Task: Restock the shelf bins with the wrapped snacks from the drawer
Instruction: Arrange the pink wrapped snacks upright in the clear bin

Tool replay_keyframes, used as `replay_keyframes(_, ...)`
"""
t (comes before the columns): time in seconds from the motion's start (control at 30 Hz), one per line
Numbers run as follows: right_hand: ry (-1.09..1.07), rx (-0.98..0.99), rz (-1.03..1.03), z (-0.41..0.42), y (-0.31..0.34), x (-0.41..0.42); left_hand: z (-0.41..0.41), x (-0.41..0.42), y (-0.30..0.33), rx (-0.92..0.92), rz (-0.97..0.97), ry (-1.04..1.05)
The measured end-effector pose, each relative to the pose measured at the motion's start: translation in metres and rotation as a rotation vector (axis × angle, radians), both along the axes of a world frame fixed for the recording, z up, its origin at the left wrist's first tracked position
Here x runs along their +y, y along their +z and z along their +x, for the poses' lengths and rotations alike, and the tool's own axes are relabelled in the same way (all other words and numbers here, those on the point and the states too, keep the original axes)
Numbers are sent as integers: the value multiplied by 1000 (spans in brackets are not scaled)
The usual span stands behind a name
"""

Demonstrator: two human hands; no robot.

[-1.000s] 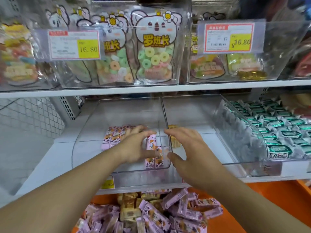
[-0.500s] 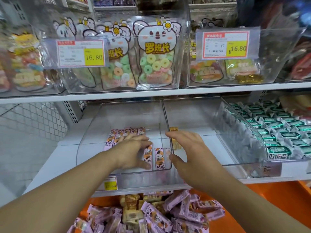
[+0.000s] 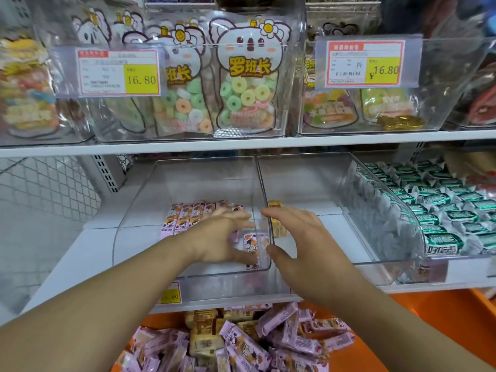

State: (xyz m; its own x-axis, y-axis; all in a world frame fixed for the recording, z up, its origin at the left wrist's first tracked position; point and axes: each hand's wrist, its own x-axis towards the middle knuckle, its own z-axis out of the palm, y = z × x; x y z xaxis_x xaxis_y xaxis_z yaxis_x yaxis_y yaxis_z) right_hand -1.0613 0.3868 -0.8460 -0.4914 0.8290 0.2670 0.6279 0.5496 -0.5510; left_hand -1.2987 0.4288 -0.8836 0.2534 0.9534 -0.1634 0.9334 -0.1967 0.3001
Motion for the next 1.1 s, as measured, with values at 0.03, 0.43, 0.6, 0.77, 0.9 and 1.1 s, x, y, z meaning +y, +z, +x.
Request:
replay_keyframes(0.03,0,-1,2,0,0,0,2,0,-1,37,-16,8)
replay_keyframes(0.43,-1,-19,-8,1,-1,0,-6,29,-10,191,261,203)
replay_keyframes(0.6,-6,-11,-19,1,-1,0,-9,33,-19,15,334,145)
replay_keyframes(0.77,-8,-6,-31,2,0,-3,-22,30,-25,22,128,23)
replay_keyframes(0.9,-11,-9,-34,0,1,-3,-19,32,-25,144,176,75)
replay_keyframes(1.1,-17,-23,-24,0,-3,-2,-14,40,-27,186,145,135)
